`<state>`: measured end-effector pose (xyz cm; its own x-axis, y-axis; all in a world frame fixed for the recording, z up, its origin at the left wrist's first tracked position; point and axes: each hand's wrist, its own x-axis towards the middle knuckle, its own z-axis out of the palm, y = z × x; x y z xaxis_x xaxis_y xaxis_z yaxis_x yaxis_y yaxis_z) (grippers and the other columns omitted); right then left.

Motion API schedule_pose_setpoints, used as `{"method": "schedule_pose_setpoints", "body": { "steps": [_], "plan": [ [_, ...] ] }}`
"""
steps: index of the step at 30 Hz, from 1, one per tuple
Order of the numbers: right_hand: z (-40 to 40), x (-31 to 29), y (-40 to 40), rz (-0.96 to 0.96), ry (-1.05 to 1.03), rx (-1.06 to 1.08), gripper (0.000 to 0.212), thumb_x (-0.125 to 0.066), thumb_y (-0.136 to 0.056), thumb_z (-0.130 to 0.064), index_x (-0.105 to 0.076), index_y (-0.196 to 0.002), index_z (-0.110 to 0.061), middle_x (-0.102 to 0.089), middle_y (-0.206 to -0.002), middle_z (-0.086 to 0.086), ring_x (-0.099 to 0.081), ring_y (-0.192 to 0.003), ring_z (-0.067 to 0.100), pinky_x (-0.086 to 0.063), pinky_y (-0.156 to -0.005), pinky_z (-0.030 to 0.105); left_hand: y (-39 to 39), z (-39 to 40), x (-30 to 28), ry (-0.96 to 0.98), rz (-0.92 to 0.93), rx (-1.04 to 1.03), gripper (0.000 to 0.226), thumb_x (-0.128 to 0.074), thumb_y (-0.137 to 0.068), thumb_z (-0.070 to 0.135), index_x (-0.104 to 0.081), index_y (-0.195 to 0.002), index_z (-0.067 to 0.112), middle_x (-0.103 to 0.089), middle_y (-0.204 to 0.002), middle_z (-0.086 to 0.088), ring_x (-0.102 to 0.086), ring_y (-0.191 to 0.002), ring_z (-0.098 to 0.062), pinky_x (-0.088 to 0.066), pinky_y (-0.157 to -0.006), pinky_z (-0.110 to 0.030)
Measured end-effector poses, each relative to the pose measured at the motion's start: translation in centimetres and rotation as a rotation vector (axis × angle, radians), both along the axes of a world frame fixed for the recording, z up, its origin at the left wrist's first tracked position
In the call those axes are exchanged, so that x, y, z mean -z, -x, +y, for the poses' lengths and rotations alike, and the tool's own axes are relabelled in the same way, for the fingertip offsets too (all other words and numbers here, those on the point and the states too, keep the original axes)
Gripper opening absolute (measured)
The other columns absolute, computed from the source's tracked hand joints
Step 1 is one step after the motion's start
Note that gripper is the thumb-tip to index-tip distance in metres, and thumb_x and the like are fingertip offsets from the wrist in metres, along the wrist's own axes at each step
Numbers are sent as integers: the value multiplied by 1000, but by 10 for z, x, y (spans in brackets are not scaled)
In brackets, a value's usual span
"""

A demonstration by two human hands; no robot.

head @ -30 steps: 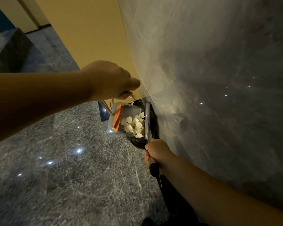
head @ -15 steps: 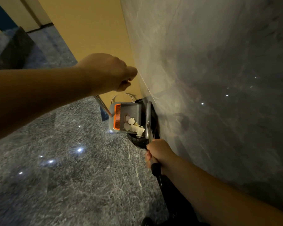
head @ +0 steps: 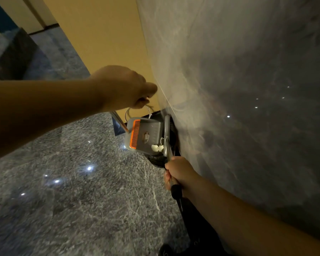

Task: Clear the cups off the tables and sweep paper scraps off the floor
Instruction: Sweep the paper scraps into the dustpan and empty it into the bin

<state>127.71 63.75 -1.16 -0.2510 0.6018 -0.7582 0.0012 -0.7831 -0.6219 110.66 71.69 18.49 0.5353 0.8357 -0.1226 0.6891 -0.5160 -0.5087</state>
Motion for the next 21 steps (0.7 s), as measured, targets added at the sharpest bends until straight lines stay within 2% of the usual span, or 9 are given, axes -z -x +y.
{"method": "schedule_pose_setpoints", "body": {
  "steps": [2, 5, 7, 8, 11, 14, 16, 19, 21],
  "plan": [
    [0, 5, 0, 53, 30, 25, 29, -30, -92, 1, -36, -105, -24, -35, -67, 8, -32, -46, 15, -31, -36, 16, 3, 2, 0, 2, -38, 8, 29, -49, -95, 35, -51, -118, 17, -57, -82, -4, -48, -61, -17, -36, -51, -22],
    [-1, 1, -1, 66, 27, 9, 27, -29, -92, 1, -35, -100, -24, -34, -65, 8, -30, -44, 15, -30, -35, 16, 1, 0, -1, -34, -96, -1, 30, -50, -94, 35, -54, -116, 16, -60, -82, -6, -50, -62, -18, -37, -51, -23],
    [0, 2, -1, 68, 48, 8, 29, -30, -92, 1, -35, -105, -24, -35, -64, 8, -31, -43, 14, -30, -36, 16, 0, -3, 2, 4, 8, 58, 33, -45, -93, 38, -52, -118, 17, -59, -83, -4, -48, -60, -15, -35, -49, -22],
    [0, 1, -1, 64, 53, 1, 30, -30, -93, 0, -34, -108, -25, -36, -62, 8, -31, -42, 15, -30, -36, 17, -1, -5, 1, 10, 20, 71, 32, -45, -93, 37, -51, -117, 17, -59, -82, -4, -49, -60, -15, -39, -50, -24],
    [0, 0, 0, 60, 37, -2, 30, -29, -93, 0, -38, -113, -21, -36, -57, 8, -32, -38, 15, -29, -36, 18, 0, -2, -8, -21, -93, -21, 29, -50, -94, 33, -53, -115, 14, -59, -81, -8, -54, -64, -23, -53, -57, -34],
    [1, 2, 0, 58, 39, -3, 41, -29, -93, 0, -39, -128, -20, -36, -56, 8, -32, -38, 14, -29, -36, 17, -1, -5, -3, 18, 11, 66, 33, -42, -94, 38, -51, -116, 16, -59, -83, -5, -52, -62, -17, -47, -53, -27],
    [1, 5, 0, 40, 58, -2, 48, -31, -93, -2, -35, -138, -19, -38, -57, 8, -33, -38, 14, -31, -36, 18, 0, -4, -5, 27, 13, 52, 33, -43, -93, 38, -52, -116, 16, -59, -82, -5, -51, -61, -17, -42, -52, -25],
    [1, 4, 0, 68, 62, 21, 49, -31, -94, -1, -33, -139, -21, -36, -58, 7, -32, -39, 13, -30, -36, 16, 7, -1, -11, -39, -80, -6, 34, -45, -92, 37, -54, -117, 15, -61, -84, -7, -54, -64, -20, -46, -54, -28],
    [1, 4, 0, 89, 54, 17, 50, -30, -94, 0, -34, -134, -30, -35, -56, 6, -31, -40, 13, -29, -36, 16, 6, -6, -6, -7, 21, 41, 35, -41, -94, 41, -50, -121, 19, -62, -89, -5, -53, -64, -17, -47, -54, -27]
  ]
}}
